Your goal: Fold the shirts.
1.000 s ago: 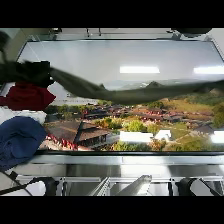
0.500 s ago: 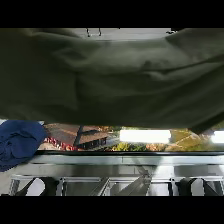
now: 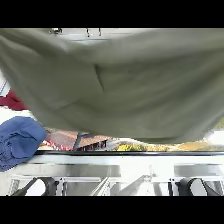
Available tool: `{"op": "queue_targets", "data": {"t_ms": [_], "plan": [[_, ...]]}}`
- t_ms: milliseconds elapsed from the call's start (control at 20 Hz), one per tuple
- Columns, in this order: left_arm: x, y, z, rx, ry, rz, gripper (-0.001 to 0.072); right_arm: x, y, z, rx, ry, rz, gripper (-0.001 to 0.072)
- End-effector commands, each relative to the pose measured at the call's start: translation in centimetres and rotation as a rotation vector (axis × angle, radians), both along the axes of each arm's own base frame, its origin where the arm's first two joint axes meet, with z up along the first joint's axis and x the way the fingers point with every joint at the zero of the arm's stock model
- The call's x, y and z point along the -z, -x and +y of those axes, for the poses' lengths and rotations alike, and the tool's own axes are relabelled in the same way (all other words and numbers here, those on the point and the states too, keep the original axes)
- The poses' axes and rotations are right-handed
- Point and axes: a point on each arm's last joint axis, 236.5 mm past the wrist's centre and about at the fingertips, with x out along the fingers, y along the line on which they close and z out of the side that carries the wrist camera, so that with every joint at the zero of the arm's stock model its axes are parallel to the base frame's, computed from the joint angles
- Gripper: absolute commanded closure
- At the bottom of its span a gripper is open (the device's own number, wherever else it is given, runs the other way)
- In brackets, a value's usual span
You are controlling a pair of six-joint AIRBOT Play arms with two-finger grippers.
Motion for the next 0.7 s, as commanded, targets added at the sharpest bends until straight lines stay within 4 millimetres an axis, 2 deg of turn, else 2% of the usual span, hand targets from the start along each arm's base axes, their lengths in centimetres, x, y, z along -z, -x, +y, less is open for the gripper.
{"op": "queue_targets", "data": {"t_ms": [0,100,200,300,400,550,650], "plan": [[5.8,-2.2,-3.3,0.135,0.013,0.128,0.0690,5.8,-1.7,1.7,-0.130,-0.057,0.168,0.0696],[5.8,-3.3,-3.7,0.150,0.025,0.134,0.0690,6.3,-2.4,1.2,-0.110,-0.072,0.174,0.0696],[4.0,-2.6,-4.1,0.185,0.016,0.097,0.0691,5.0,-1.6,1.7,-0.112,-0.070,0.132,0.0696],[0.1,0.6,-4.9,0.230,-0.010,-0.022,0.0690,3.3,0.1,2.5,-0.092,-0.023,0.068,0.0696],[-4.3,4.9,-6.0,0.233,-0.069,-0.179,0.0689,0.3,1.9,2.9,-0.014,0.034,-0.052,0.0696],[-10.4,11.1,-7.4,0.143,-0.160,-0.400,0.0688,-6.2,5.7,3.2,0.164,0.124,-0.326,0.0696],[-13.3,12.8,-7.3,-0.002,-0.222,-0.511,0.0687,-10.0,8.5,2.9,0.287,0.150,-0.491,0.0696]]}}
